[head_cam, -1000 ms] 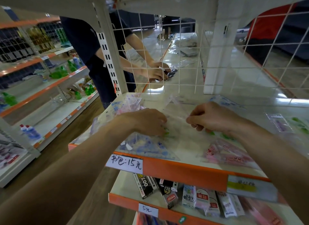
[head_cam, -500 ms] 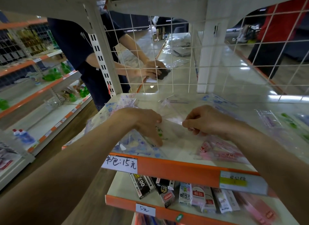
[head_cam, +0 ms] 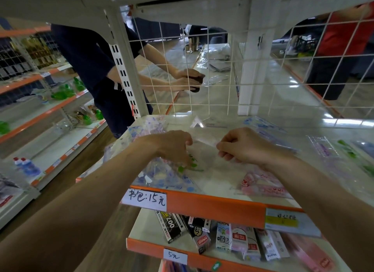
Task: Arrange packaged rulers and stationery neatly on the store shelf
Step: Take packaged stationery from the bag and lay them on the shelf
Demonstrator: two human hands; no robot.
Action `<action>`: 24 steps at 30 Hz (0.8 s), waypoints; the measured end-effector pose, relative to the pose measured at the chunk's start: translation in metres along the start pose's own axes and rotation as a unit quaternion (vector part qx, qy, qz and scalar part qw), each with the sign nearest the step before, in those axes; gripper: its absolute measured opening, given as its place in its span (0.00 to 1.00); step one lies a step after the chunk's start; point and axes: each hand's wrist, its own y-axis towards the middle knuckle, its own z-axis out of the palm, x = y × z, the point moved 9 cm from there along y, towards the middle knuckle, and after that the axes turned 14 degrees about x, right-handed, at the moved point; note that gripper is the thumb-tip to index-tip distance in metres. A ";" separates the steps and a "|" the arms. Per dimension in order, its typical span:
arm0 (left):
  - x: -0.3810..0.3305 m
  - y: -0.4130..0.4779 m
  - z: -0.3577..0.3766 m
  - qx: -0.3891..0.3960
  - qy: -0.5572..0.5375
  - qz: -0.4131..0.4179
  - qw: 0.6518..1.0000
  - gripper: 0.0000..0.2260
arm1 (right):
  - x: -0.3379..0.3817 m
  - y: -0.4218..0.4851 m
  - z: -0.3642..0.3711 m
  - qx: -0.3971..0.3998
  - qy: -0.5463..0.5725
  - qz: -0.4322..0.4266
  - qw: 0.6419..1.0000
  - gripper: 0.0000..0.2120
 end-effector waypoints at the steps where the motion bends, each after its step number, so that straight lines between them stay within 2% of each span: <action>1: 0.002 0.000 -0.006 -0.028 -0.016 0.007 0.999 0.25 | 0.001 0.000 -0.004 -0.014 0.007 -0.004 1.000 0.05; 3: 0.010 0.001 -0.022 -0.091 -0.023 0.010 0.995 0.20 | 0.002 0.000 -0.011 -0.035 0.018 -0.009 0.999 0.05; 5: 0.020 0.010 -0.032 -0.122 -0.012 -0.011 0.992 0.21 | 0.004 0.000 -0.015 -0.047 0.023 -0.011 0.999 0.05; 8: 0.030 0.033 -0.028 -0.069 0.019 -0.063 0.995 0.23 | 0.006 0.000 -0.015 -0.048 0.022 -0.012 0.999 0.05; 13: 0.024 0.054 -0.035 -0.028 0.083 -0.094 0.992 0.16 | 0.003 -0.004 -0.017 -0.047 0.016 -0.008 0.999 0.05; 18: 0.018 0.055 -0.035 0.039 0.138 -0.106 0.984 0.27 | -0.004 -0.008 -0.025 -0.056 0.020 -0.006 0.998 0.05; 21: 0.013 0.053 -0.040 0.026 0.154 -0.084 0.984 0.25 | -0.008 -0.010 -0.029 -0.061 0.027 -0.007 0.998 0.05; 24: 0.005 0.053 -0.040 -0.016 0.124 -0.038 0.991 0.23 | -0.011 -0.007 -0.029 -0.063 0.030 -0.004 0.998 0.06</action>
